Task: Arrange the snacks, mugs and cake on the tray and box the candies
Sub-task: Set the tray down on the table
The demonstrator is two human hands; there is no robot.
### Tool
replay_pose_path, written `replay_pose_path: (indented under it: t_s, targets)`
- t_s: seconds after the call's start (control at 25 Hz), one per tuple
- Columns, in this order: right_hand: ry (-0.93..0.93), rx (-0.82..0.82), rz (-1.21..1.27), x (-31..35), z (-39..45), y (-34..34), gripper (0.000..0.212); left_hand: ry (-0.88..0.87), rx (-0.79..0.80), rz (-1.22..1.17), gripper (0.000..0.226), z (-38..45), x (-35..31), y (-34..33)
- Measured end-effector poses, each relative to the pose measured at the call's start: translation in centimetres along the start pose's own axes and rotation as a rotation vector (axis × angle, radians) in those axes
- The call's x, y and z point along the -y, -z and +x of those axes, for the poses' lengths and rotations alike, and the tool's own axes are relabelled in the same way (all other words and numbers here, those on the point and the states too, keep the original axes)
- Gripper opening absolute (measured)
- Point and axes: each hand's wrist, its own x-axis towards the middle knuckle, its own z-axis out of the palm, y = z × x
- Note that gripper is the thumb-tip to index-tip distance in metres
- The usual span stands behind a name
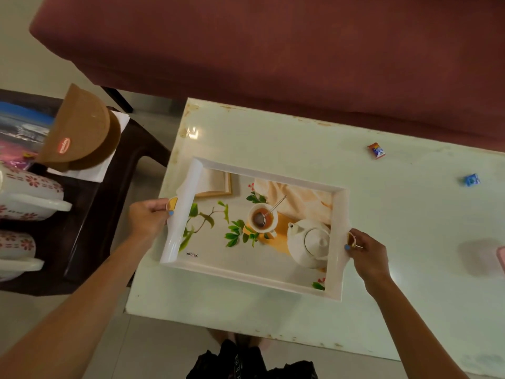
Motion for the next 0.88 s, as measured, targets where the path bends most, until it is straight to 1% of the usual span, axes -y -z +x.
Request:
replay_pose_path:
  t_s: [0.16,0.4,0.48,0.56,0.6,0.68,0.8,0.88]
  targets:
    - [0.008,-0.011,0.006,-0.6,0.2,-0.1,0.044,-0.004,-0.038,0.023,0.031,-0.2,0.4,-0.4]
    - [0.026,-0.039,-0.024,-0.9,0.1,-0.4,0.045,-0.004,-0.048,0.052,0.031,-0.3,0.5,-0.5]
    - [0.029,-0.033,-0.078,-0.5,-0.2,-0.4,0.045,-0.002,-0.043,0.094,0.032,-0.5,0.1,-0.4]
    - [0.043,-0.015,-0.201,0.5,-0.7,-0.1,0.048,-0.031,-0.022,0.188,0.029,-1.3,-0.8,0.0]
    - [0.064,-0.007,-0.279,1.3,-1.2,0.1,0.051,-0.035,-0.028,0.203,0.027,-2.1,-1.4,0.4]
    - [0.145,0.012,-0.372,4.2,-3.0,0.5,0.057,-0.042,-0.061,0.136,0.025,-4.7,-3.5,2.1]
    - [0.305,0.111,-0.414,10.6,-7.0,-0.1,0.052,-0.144,-0.093,0.093,0.027,-9.8,-6.2,5.9]
    - [0.440,0.200,-0.425,15.4,-10.3,-1.6,0.047,-0.217,-0.149,0.031,0.027,-13.2,-7.0,9.5]
